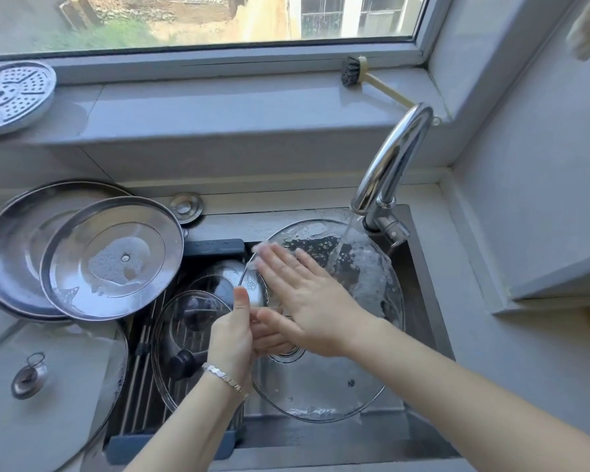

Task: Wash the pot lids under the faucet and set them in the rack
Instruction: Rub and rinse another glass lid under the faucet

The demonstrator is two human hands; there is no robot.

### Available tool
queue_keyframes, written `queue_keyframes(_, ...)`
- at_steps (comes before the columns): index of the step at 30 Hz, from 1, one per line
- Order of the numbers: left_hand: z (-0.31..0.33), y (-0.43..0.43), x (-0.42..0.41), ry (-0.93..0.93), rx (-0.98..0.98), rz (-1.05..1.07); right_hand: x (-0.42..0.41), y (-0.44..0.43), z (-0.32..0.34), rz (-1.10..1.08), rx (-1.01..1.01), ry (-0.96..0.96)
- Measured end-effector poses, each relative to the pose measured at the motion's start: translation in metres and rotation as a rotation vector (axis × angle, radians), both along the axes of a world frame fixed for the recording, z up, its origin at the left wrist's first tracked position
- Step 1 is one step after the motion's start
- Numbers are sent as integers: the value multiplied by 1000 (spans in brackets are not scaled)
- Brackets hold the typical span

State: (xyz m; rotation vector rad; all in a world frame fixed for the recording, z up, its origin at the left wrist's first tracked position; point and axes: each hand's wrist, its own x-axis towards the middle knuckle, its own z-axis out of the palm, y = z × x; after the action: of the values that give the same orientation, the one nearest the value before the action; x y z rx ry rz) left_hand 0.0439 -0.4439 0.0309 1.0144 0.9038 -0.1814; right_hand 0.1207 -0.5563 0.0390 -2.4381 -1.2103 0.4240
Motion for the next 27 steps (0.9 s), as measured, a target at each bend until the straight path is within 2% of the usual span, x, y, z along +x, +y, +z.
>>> queue_keyframes(2,3,-3,2,-26,31,-34,3,3,-2,-41,-18,-8)
queue_keyframes(5,5,-8,4,-72,171,-19,25,0,-5,-413,-109,61)
queue_keyframes(6,5,-10,6,-74,187,7,23,1,-3,-397,-104,48)
queue_keyframes(9,5,-10,10,-60,246,53,-11,14,-9,-39,41,-131)
queue_keyframes(10,5,-11,12,-58,245,57,-14,14,-12,-1,77,-188)
queue_keyframes(11,7,-13,13,-72,216,56,-9,13,-11,-57,86,-200)
queue_keyframes(14,13,-24,19,-93,178,20,13,18,-10,-543,31,-8)
queue_keyframes(15,12,-26,20,-93,192,30,15,23,-6,-633,14,29)
queue_keyframes(16,12,-27,21,-81,209,58,10,29,-5,-636,39,10)
queue_keyframes(20,6,-20,22,-38,243,165,-12,32,-6,-285,135,-195)
queue_keyframes(22,11,-23,25,-88,164,166,6,31,-6,-384,60,-108)
queue_keyframes(25,14,-27,31,-131,191,137,28,40,-1,-706,24,6)
queue_keyframes(27,12,-20,34,-132,240,148,16,44,0,-638,139,-65)
